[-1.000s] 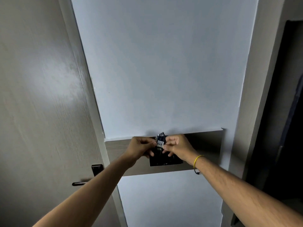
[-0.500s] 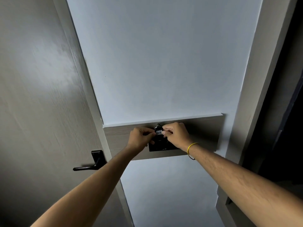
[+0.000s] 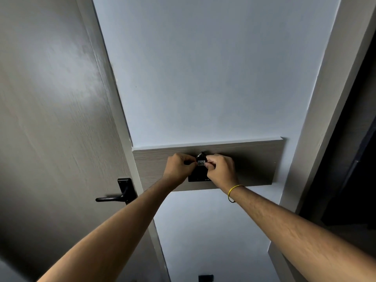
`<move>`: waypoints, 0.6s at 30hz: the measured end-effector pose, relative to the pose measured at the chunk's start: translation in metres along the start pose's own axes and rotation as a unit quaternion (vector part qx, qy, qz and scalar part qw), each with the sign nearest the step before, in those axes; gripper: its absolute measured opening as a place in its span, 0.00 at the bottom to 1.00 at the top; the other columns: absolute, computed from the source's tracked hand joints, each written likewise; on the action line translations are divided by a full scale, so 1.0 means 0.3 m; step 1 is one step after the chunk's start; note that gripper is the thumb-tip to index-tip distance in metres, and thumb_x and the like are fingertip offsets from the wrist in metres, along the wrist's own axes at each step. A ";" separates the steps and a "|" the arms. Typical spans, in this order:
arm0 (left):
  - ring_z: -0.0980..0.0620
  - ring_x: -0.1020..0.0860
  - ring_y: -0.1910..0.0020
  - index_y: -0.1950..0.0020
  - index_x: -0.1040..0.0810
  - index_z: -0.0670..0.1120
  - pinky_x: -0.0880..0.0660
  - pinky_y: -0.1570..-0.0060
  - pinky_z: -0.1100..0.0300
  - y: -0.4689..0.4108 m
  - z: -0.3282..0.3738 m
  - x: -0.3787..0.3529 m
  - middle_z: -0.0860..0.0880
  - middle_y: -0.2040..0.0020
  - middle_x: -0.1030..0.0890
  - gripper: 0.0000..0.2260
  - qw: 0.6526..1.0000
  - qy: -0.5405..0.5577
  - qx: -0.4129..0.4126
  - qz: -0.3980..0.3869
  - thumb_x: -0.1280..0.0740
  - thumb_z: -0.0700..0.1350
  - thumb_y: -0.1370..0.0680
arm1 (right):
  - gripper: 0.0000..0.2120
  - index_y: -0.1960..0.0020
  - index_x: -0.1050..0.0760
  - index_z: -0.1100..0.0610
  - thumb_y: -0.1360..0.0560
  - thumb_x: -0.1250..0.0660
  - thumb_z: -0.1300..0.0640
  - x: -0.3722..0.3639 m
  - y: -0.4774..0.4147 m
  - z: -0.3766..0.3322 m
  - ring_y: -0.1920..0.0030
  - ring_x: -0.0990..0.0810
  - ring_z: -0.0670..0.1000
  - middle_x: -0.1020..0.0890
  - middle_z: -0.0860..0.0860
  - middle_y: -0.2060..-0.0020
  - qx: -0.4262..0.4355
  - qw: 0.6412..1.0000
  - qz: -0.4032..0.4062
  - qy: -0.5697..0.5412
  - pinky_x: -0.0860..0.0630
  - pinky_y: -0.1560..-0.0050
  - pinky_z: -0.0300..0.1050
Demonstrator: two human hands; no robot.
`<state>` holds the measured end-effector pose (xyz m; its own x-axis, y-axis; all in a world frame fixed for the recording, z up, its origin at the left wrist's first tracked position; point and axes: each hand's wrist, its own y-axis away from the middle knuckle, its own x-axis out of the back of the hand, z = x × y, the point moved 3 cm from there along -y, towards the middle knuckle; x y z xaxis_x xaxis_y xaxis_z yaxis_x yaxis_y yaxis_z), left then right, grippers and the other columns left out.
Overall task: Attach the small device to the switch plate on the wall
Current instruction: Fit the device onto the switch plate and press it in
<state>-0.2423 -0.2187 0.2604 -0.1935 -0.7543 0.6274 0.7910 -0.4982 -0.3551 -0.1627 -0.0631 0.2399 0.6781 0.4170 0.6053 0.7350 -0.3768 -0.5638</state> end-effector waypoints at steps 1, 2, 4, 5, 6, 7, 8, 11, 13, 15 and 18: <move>0.60 0.23 0.70 0.57 0.11 0.50 0.29 0.68 0.70 0.001 0.000 -0.002 0.51 0.67 0.14 0.06 1.000 -0.004 0.002 0.005 0.28 0.44 0.25 | 0.12 0.65 0.32 0.60 0.29 0.29 0.65 -0.002 0.002 0.001 0.66 0.24 0.59 0.25 0.52 0.71 -0.001 1.000 0.003 -0.003 0.25 0.66 0.54; 0.60 0.22 0.69 0.56 0.11 0.50 0.28 0.67 0.69 -0.001 0.000 -0.003 0.51 0.67 0.14 0.06 1.000 -0.008 0.005 0.009 0.28 0.44 0.26 | 0.12 0.65 0.31 0.59 0.28 0.29 0.65 -0.004 0.003 0.001 0.66 0.23 0.58 0.24 0.51 0.71 -0.001 1.000 0.004 -0.007 0.24 0.65 0.54; 0.58 0.18 0.64 0.55 0.11 0.50 0.24 0.62 0.66 -0.005 0.000 -0.006 0.53 0.63 0.13 0.05 1.000 -0.019 0.007 0.015 0.28 0.44 0.26 | 0.07 0.60 0.25 0.57 0.28 0.28 0.66 -0.006 0.006 -0.001 0.64 0.20 0.56 0.19 0.50 0.69 0.002 1.000 0.004 -0.018 0.20 0.63 0.52; 0.57 0.16 0.61 0.55 0.11 0.50 0.23 0.59 0.64 -0.006 0.000 -0.008 0.53 0.61 0.12 0.05 1.000 -0.023 0.008 0.020 0.27 0.45 0.26 | 0.08 0.53 0.22 0.56 0.28 0.28 0.66 -0.002 0.010 -0.005 0.62 0.18 0.56 0.17 0.50 0.66 0.006 1.000 0.010 -0.026 0.19 0.61 0.50; 0.57 0.16 0.59 0.54 0.11 0.51 0.22 0.58 0.64 -0.006 -0.002 -0.008 0.53 0.60 0.12 0.05 0.999 -0.023 0.009 0.028 0.27 0.45 0.26 | 0.14 0.47 0.23 0.54 0.29 0.27 0.67 0.000 0.013 -0.009 0.61 0.16 0.55 0.16 0.49 0.65 0.012 0.999 0.017 -0.031 0.18 0.59 0.48; 0.58 0.16 0.59 0.53 0.12 0.52 0.22 0.59 0.65 -0.005 -0.002 -0.010 0.54 0.60 0.12 0.05 0.999 -0.018 0.012 0.040 0.27 0.46 0.26 | 0.17 0.44 0.24 0.52 0.29 0.28 0.67 0.002 0.014 -0.011 0.61 0.15 0.55 0.15 0.49 0.65 0.017 0.999 0.020 -0.035 0.18 0.59 0.48; 0.60 0.16 0.60 0.53 0.12 0.52 0.24 0.60 0.67 -0.003 -0.001 -0.010 0.56 0.60 0.12 0.05 0.998 -0.011 0.013 0.053 0.27 0.47 0.26 | 0.19 0.44 0.25 0.51 0.29 0.28 0.67 0.004 0.014 -0.012 0.61 0.15 0.55 0.15 0.48 0.64 0.020 0.999 0.024 -0.035 0.18 0.59 0.48; 0.64 0.18 0.63 0.52 0.12 0.53 0.28 0.63 0.74 0.003 0.004 -0.009 0.60 0.64 0.14 0.05 0.997 0.002 -0.004 0.077 0.27 0.47 0.25 | 0.16 0.45 0.25 0.50 0.28 0.28 0.63 0.006 0.019 -0.010 0.59 0.14 0.56 0.13 0.48 0.62 0.033 0.999 0.035 -0.012 0.17 0.59 0.50; 0.66 0.19 0.65 0.51 0.12 0.53 0.28 0.63 0.75 0.005 0.003 -0.011 0.62 0.67 0.17 0.06 0.997 0.009 -0.012 0.081 0.27 0.46 0.25 | 0.11 0.46 0.24 0.51 0.26 0.28 0.60 0.009 0.024 -0.008 0.58 0.14 0.58 0.12 0.49 0.61 0.050 0.997 0.050 -0.001 0.17 0.59 0.52; 0.66 0.19 0.66 0.52 0.12 0.53 0.28 0.63 0.74 0.010 -0.001 -0.012 0.62 0.68 0.18 0.05 0.996 0.015 -0.006 0.084 0.27 0.45 0.25 | 0.08 0.45 0.23 0.52 0.24 0.28 0.58 0.010 0.027 -0.006 0.57 0.13 0.59 0.11 0.50 0.59 0.060 0.997 0.055 -0.002 0.18 0.59 0.53; 0.63 0.18 0.63 0.51 0.12 0.52 0.24 0.59 0.68 0.014 -0.004 -0.014 0.59 0.65 0.15 0.06 0.996 0.010 -0.011 0.089 0.27 0.44 0.24 | 0.09 0.42 0.24 0.52 0.21 0.31 0.57 0.005 0.025 -0.016 0.58 0.13 0.60 0.11 0.51 0.59 0.082 0.995 0.049 0.022 0.18 0.61 0.53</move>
<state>-0.2389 -0.2181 0.2556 -0.0631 -0.8394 0.5398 0.8004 -0.3656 -0.4751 -0.1561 -0.0694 0.2394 0.7490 0.3468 0.5645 0.6565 -0.2733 -0.7031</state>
